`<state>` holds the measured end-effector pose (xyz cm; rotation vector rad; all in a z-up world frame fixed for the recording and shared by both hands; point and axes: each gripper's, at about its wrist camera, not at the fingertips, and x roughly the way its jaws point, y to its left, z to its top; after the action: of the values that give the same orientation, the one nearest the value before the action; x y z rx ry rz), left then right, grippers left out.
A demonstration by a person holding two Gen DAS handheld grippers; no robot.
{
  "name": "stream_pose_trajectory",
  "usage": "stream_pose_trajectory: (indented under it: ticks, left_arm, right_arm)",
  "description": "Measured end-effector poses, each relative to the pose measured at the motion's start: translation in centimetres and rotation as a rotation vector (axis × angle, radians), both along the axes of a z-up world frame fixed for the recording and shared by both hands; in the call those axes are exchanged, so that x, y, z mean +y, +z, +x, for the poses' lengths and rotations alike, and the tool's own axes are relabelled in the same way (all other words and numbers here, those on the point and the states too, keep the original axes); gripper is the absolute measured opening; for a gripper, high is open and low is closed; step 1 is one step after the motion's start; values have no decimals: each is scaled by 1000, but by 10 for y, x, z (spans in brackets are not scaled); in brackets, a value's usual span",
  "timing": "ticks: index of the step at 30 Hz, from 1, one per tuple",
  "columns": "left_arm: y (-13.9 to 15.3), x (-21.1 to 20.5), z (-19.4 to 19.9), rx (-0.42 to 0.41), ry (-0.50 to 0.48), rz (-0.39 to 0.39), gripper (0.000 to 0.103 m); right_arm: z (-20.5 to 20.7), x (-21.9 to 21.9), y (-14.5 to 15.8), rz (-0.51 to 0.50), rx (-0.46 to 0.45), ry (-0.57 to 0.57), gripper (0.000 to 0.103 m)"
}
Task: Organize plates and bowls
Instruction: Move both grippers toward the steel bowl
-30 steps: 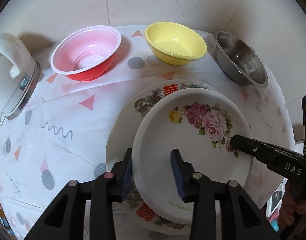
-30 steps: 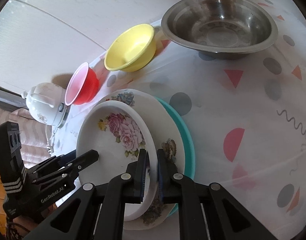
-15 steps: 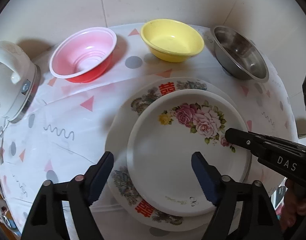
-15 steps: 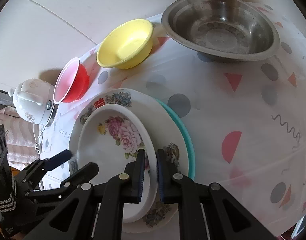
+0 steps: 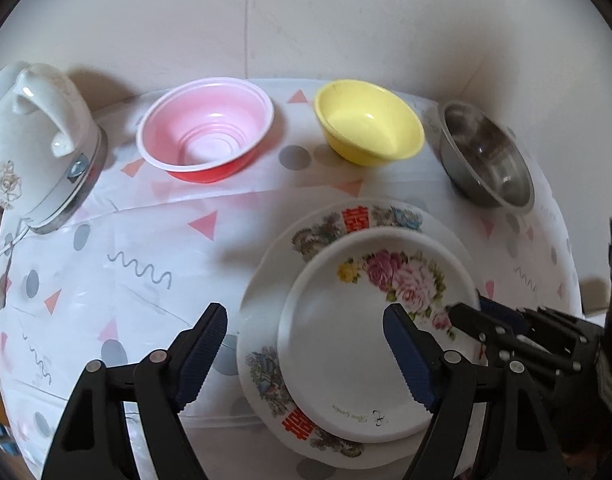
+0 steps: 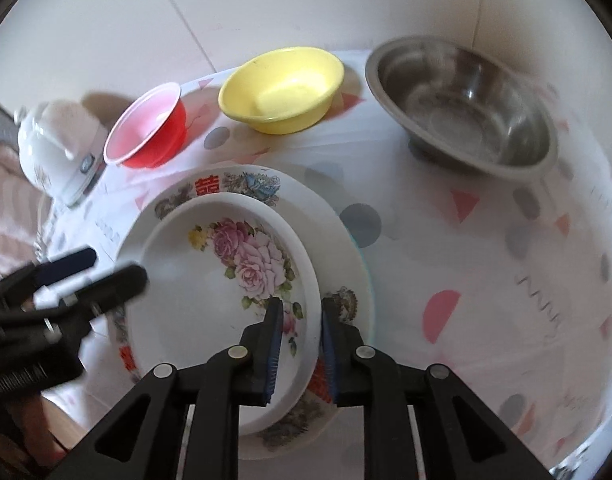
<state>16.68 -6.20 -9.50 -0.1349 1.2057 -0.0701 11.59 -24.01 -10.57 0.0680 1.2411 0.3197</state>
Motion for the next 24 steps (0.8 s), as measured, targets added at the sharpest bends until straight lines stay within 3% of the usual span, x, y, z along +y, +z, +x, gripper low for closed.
stream_pose_trajectory:
  ticks: [4, 11, 14, 24]
  left_arm:
    - [-2, 7, 0, 2, 33, -8, 81]
    - [-2, 5, 0, -1, 34, -20, 81]
    - [-2, 2, 1, -1, 32, -35, 83]
    - [6, -12, 4, -28, 9, -74, 92]
  right_arm:
    - [-5, -2, 5, -28, -35, 21, 20]
    - [-11, -25, 10, 80, -18, -41, 22]
    - [-14, -39, 14, 129, -33, -86, 30]
    - [-9, -102, 18, 237, -63, -298, 41]
